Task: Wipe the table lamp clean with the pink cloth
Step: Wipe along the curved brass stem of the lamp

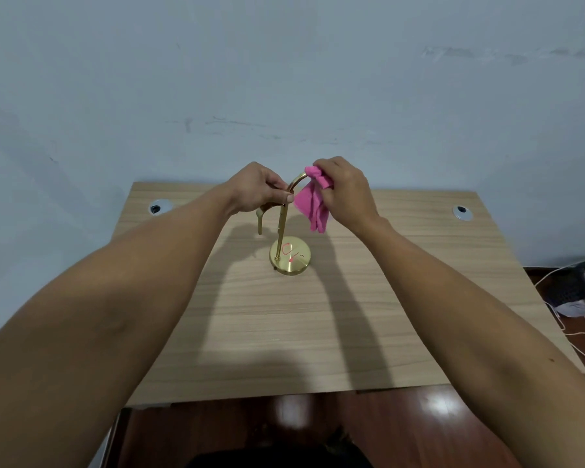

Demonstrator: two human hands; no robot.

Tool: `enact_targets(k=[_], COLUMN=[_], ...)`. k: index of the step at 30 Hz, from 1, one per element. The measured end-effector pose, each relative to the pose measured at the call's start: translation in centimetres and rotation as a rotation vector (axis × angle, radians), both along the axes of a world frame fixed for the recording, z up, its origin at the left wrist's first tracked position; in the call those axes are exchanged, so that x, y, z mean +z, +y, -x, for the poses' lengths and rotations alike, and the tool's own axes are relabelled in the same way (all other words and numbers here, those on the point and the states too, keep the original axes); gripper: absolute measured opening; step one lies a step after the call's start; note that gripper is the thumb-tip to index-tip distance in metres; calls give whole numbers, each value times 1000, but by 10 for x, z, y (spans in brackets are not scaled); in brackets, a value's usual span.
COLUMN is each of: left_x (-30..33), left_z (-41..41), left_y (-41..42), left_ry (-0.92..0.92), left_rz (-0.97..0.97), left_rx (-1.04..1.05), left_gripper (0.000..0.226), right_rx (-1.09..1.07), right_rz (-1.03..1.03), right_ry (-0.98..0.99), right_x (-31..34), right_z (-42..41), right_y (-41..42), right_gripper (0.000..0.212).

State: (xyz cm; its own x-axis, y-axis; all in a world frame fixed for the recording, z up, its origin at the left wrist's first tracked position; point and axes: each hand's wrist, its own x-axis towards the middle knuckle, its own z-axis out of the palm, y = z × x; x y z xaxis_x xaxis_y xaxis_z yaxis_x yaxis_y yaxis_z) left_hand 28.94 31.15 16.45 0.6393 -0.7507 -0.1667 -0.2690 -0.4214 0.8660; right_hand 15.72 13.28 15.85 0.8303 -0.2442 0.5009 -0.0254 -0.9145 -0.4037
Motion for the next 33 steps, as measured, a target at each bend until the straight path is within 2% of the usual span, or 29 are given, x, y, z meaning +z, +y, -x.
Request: enact_targets(k=[4,7,8,12,14,16,18,20,23,27,30,33], left_x=[-1,-1,-3,-24,-40,-53,-62,-65,-67,-71,-75,-78], left_z=[3,6,8,10,15,23,32,39,43,42,43,49], left_y=[-1,3,7,38,54,64,67,67,64,60,58,54], left_ry=[22,78,112,234,223,206,204,181,162,185,235,279], left_rz=[19,50,59,56,16,8,71,110,147,182,187,189], left_rx=[26,39,47,134,170,201,218,244,263,277,288,289], left_gripper=[21,25,31,77,84,71,47,32,27,22,15,16], right_rx=[-102,-122,-125,-106,-97,-102,-126,-169,-204,-99,-3,45], right_rz=[-257,-312,-321,-419,-525,-660,-784,-818,-706,-273,-51,139], right_ry=[16,36,45,61,51,26,-23,-105,-264,-369,-346,-219], right_x=[1,5,5,7,8,6,4,4,5,-22,-49,-70], right_z=[4,6,6,5,7,8,9,10,19,26,21,14], right_y=[3,6,6,4,5,5,4,8,31,70,88,101], right_gripper=[22,24,24,26,27,25,21,18,21,33,32,37])
